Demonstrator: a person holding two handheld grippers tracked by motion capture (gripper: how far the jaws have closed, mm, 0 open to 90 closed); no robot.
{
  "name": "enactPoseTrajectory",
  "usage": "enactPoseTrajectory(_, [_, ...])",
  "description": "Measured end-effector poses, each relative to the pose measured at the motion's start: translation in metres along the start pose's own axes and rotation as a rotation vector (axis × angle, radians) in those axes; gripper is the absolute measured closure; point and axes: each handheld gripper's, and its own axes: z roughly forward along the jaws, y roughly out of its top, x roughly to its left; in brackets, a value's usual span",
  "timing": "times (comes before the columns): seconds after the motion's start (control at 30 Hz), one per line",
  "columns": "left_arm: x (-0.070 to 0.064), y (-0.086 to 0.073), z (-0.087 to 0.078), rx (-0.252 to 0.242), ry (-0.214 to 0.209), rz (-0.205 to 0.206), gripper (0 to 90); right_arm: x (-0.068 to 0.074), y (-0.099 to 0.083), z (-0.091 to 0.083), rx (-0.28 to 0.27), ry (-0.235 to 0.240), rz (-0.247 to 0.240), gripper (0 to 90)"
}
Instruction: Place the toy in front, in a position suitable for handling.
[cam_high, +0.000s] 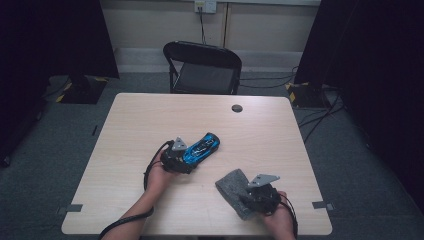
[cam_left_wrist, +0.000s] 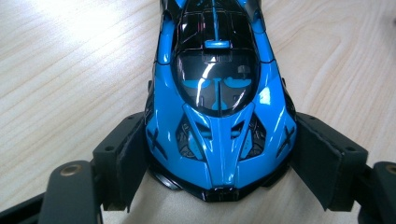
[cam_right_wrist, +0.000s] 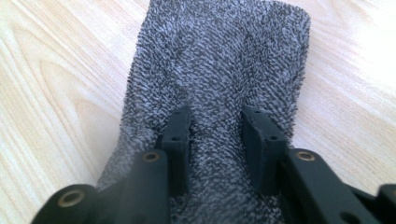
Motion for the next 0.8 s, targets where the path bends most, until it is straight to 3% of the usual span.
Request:
enactPoseTrajectory(0.47, [0.0, 0.0, 0.0, 0.0, -0.001, -0.001, 23.5, -0.0013, 0.0023, 0.0002, 0.01, -0.004, 0.013, 75.0])
enactPoseTrajectory(0.8, [0.0001, 0.0, 0.0, 0.0, -0.001, 0.0, 23.5, -0.0066, 0.0026, 0.0001, 0.009, 0.028, 0.037, 78.1])
